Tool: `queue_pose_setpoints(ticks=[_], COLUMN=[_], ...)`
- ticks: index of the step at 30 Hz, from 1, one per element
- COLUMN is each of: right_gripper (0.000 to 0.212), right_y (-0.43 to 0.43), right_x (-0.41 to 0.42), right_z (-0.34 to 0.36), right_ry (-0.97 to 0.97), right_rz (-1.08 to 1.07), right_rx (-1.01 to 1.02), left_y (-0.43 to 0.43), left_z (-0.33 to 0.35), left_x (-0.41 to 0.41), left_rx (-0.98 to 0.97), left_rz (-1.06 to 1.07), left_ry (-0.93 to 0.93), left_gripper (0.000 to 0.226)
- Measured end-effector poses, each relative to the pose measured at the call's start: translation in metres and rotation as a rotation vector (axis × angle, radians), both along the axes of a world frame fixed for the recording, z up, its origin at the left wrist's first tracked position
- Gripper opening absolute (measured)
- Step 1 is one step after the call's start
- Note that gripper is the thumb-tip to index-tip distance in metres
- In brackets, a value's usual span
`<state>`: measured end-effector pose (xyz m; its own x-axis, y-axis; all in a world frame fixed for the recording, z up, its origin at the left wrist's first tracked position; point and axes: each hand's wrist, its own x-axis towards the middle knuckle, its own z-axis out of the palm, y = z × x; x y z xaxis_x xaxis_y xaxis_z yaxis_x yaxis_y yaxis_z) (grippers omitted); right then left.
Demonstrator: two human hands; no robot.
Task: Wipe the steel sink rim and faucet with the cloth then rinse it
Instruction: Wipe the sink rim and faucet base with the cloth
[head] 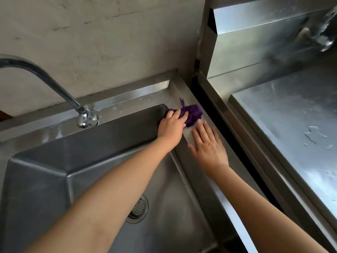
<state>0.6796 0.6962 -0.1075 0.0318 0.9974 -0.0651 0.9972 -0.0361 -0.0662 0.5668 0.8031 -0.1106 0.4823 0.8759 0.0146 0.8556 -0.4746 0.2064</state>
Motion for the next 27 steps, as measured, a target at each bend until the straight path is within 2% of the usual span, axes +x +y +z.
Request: queue_pose_setpoints(ticks=[4,10,17,20,22,24,27], right_gripper=[0.062,0.062,0.063,0.067,0.070,0.074,0.077], right_y=[0.000,0.000,0.001,0.014,0.034,0.061,0.099], right_x=[0.001,0.000,-0.007,-0.021,-0.034,-0.049,-0.062], right_z=[0.000,-0.001,0.004,0.010,0.016,0.021,0.020], right_ry=[0.002,0.002,0.007,0.011,0.065,0.139,0.178], right_rz=[-0.006,-0.017,-0.056,-0.093,-0.087,-0.064,-0.048], right_rx=[0.005,0.003,-0.005,0.040,0.091,0.114,0.036], left_y=[0.036,0.057,0.055,0.059,0.062,0.063,0.062], left_z=[0.007,0.013,0.023,0.030,0.030,0.029,0.029], left_x=[0.001,0.000,-0.008,-0.015,-0.022,-0.030,-0.050], left_rx=[-0.091,-0.117,-0.266,-0.252,-0.271,-0.371,-0.408], left_rz=[0.081,0.118,0.075,0.042,0.029,0.039,0.013], left_ry=[0.054,0.079,0.058,0.028,-0.042,-0.192,-0.313], left_gripper=[0.046,0.046,0.051,0.053,0.055,0.053,0.049])
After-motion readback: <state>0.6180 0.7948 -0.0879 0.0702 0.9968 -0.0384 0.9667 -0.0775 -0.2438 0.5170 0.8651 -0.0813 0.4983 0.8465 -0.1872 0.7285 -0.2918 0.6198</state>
